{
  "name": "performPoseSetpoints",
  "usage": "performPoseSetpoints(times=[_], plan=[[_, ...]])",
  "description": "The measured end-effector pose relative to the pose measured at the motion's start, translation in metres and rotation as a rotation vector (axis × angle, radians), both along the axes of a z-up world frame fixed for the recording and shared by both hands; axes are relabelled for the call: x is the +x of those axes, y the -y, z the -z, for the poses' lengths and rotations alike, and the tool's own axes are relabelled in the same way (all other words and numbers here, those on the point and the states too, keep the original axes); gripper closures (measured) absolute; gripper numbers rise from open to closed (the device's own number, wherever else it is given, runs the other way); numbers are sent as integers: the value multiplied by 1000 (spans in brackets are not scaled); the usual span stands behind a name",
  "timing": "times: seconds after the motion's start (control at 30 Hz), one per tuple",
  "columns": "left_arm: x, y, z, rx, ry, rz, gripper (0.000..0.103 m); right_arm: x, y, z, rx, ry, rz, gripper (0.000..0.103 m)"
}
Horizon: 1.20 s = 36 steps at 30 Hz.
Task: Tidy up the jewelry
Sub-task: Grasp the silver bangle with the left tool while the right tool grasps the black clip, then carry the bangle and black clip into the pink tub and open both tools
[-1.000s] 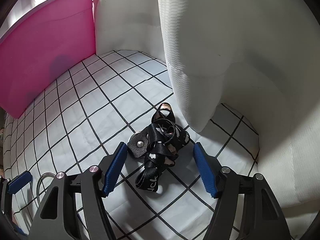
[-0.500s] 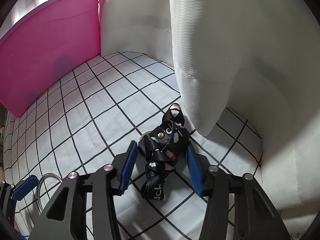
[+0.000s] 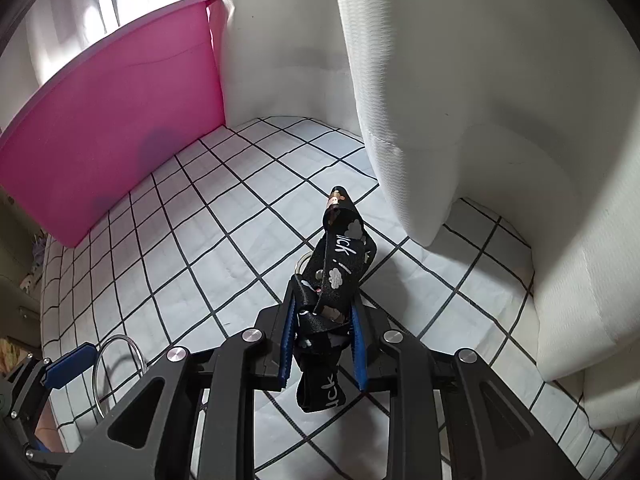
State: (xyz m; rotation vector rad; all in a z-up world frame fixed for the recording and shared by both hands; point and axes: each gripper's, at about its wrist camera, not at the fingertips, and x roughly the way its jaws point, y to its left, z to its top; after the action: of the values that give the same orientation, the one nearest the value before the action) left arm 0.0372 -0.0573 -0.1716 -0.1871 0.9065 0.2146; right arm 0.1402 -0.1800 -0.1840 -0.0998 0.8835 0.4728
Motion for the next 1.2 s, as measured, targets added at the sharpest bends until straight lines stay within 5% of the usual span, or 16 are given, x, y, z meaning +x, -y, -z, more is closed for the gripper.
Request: performPoseSetpoints(times=[0.67, 0.97, 1.2], plan=[[-16, -42, -108, 12, 127, 155, 32, -87, 1, -65, 102, 3, 104, 80], [-19, -99, -181, 11, 264, 232, 32, -101, -53, -138, 128, 111, 130, 80], [-9, -180, -216, 38, 312, 182, 32, -83, -130, -181, 159, 184, 53, 80]])
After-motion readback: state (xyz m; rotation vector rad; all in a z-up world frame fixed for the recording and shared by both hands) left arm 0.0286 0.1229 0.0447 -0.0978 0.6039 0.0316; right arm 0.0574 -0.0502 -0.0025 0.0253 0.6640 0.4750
